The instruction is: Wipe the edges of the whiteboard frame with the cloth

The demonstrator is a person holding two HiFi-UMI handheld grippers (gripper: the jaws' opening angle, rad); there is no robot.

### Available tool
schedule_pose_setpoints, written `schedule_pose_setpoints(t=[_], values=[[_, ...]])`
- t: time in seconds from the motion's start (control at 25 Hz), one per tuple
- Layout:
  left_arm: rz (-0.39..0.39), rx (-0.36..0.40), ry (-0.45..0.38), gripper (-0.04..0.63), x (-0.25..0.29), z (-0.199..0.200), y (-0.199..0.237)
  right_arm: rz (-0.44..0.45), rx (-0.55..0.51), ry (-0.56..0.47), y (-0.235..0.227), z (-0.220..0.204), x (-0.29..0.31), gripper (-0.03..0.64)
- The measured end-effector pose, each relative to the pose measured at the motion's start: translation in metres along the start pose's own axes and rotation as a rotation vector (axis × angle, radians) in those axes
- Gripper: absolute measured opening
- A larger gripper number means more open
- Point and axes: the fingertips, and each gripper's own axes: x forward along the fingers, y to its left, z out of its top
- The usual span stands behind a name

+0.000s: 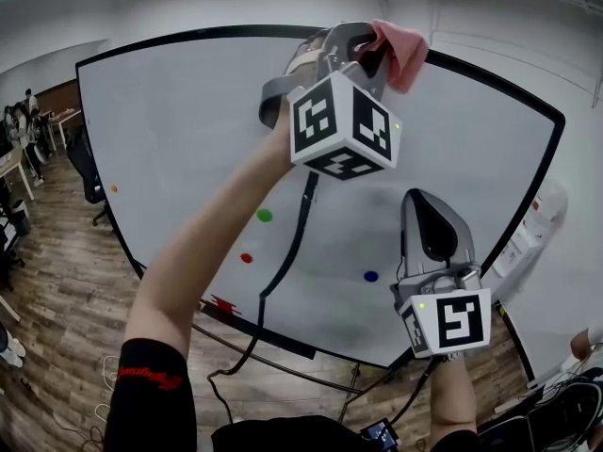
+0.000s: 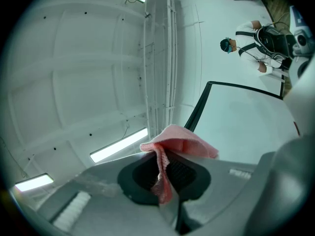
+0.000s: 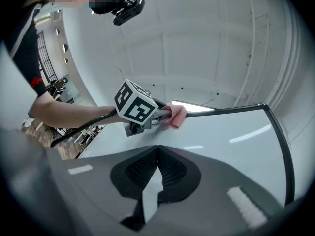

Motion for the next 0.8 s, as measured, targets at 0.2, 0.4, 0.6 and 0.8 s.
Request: schedule_pose_setpoints(t=[0.2,0.4,0.6,0.8], values=[[0.008,-0.005,0.004,0.021,-0.013,-0.027,0.024,0.006,0.008,0.001,0.030,0.004,0.022,0.002],[0.009,-0.010,0.007,0.021,-0.022,-0.049,0.043,0.008,-0.003,0.005,0.053,0.009,0.039,0.002],[0.001,-0.010,0.017,0.023,-0.030,-0.065,0.054,0.004,-0.001,0.010,0.070,0.013,0.052,0.002],[-0.001,-0.004,0.027,0.022,-0.038,-0.084,0.068,0.006,-0.004,0.007,0.093,0.018,0.066,0.002]])
